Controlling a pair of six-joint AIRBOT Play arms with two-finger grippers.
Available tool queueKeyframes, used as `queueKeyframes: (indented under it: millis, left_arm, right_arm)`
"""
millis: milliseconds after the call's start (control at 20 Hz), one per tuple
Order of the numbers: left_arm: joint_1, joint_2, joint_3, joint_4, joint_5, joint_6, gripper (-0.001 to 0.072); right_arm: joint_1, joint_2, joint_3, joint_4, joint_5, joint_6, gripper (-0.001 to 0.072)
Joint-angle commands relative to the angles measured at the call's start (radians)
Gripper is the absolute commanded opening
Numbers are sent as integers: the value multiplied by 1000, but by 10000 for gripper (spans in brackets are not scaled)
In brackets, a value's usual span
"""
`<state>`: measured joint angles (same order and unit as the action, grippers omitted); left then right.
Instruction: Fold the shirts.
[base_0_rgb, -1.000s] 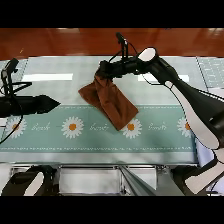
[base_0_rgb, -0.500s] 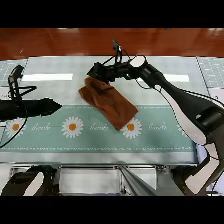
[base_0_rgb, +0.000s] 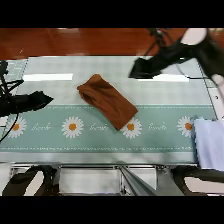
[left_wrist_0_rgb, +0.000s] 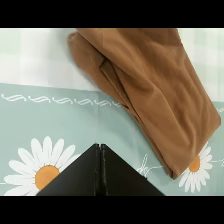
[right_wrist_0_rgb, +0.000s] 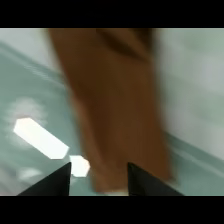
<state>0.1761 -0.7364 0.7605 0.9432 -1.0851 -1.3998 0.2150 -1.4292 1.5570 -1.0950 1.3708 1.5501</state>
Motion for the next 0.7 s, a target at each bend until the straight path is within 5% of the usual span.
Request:
queueKeyframes:
  millis: [0, 200, 350, 650]
  left_arm:
    - [5, 3, 5, -5, -26, 0, 16]
    - [-55, 1, 3, -24, -16, 0, 16]
    - [-106, 0, 3, -27, -3, 0, 16]
    - [-154, 0, -7, -29, 31, -1, 16]
  right_arm:
    - [-45, 376, -369, -552, -98, 252, 418]
    - [-53, 603, -969, -122, -499, 322, 418]
    - [-51, 546, -1173, 275, -650, 138, 418]
    - [-11, 215, -1115, 716, -645, -226, 417]
